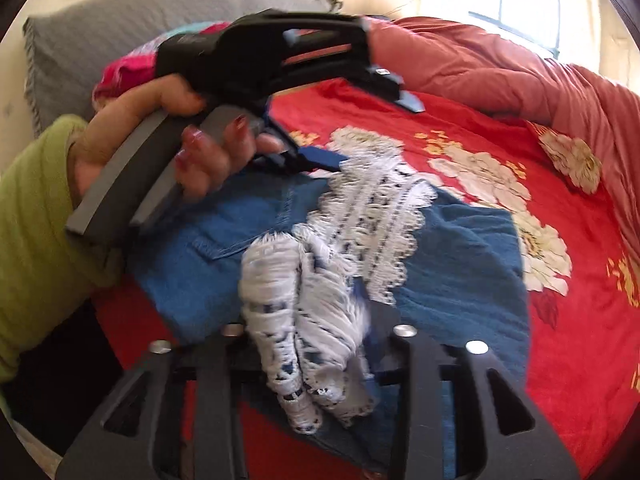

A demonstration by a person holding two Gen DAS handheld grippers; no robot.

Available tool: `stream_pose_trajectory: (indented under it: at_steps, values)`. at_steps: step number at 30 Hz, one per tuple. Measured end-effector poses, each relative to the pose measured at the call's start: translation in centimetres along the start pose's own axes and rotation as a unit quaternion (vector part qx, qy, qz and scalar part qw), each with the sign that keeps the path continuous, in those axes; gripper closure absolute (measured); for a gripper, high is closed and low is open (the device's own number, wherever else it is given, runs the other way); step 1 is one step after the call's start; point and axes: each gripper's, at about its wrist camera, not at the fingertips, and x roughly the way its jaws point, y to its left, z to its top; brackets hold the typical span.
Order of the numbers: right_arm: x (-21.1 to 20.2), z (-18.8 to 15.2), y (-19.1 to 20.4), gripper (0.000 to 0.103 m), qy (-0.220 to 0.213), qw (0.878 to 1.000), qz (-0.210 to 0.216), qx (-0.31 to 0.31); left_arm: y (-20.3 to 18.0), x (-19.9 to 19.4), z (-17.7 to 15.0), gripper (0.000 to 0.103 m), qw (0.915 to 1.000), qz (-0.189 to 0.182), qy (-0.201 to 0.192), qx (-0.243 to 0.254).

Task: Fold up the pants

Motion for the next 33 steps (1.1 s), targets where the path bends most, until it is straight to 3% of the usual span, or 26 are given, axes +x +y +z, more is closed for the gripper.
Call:
stream_pose_trajectory:
  at_steps: [3, 6, 9, 11, 13, 16, 18, 23, 25, 26, 27, 30, 33]
  values:
    - [-0.5, -0.1, 0.8, 0.042, -0.008, 0.999, 0.037, -0.006, -0.2, 0.7, 0.0, 0.029, 0.9997, 0.012, 0.011, 0.016]
    - [-2.9, 0.2, -0.7, 0.034, -0.035, 0.996, 0.076, 0.024, -0.1, 1.2, -0.1, 0.029, 0.9994, 0.02, 0.018, 0.024]
    - [-4.9, 0.7, -3.6, 0.032, -0.066, 0.992, 0.08, 0.065, -0.1, 1.5, -0.1, 0.035, 0.9987, 0.031, 0.021, 0.033]
    - [-5.4, 1.4, -6.9, 0.031, -0.07, 0.99, 0.055, 0.106, -0.2, 1.8, 0.0, 0.039, 0.9982, 0.039, 0.023, 0.039]
    - [-4.3, 2.2, -10.7, 0.031, -0.046, 0.989, 0.006, 0.141, -0.2, 2.3, 0.0, 0.046, 0.9979, 0.044, 0.026, 0.041]
    - [-1.1, 3.0, -15.9, 0.031, 0.013, 0.982, -0.017, 0.19, -0.3, 3.0, 0.0, 0.065, 0.9961, 0.064, 0.032, 0.051]
    - [1.4, 3.2, -19.3, 0.032, 0.04, 0.973, -0.01, 0.227, -0.2, 3.3, -0.1, 0.081, 0.9949, 0.076, 0.035, 0.057]
    - [5.1, 3.8, -22.1, 0.034, 0.071, 0.962, 0.05, 0.258, -1.0, 2.7, -0.3, 0.089, 0.9955, 0.055, 0.034, 0.07]
    - [6.5, 3.8, -22.2, 0.052, 0.086, 0.957, 0.086, 0.264, -2.2, 2.1, -0.5, 0.089, 0.9939, 0.047, 0.028, 0.096]
    - [7.0, 3.7, -22.1, 0.072, 0.092, 0.953, 0.103, 0.268, -2.8, 1.8, -0.6, 0.089, 0.9926, 0.05, 0.024, 0.108]
    - [7.4, 3.6, -22.0, 0.085, 0.092, 0.95, 0.121, 0.274, -3.2, 1.6, -0.6, 0.089, 0.9911, 0.056, 0.02, 0.119]
    - [5.8, 4.3, -21.2, 0.09, 0.055, 0.954, 0.118, 0.268, -3.2, 1.1, -0.5, 0.089, 0.9862, 0.099, 0.005, 0.133]
    - [5.3, 5.3, -20.7, 0.09, 0.043, 0.967, 0.075, 0.239, -2.1, 1.3, -0.1, 0.089, 0.985, 0.122, 0.006, 0.122]
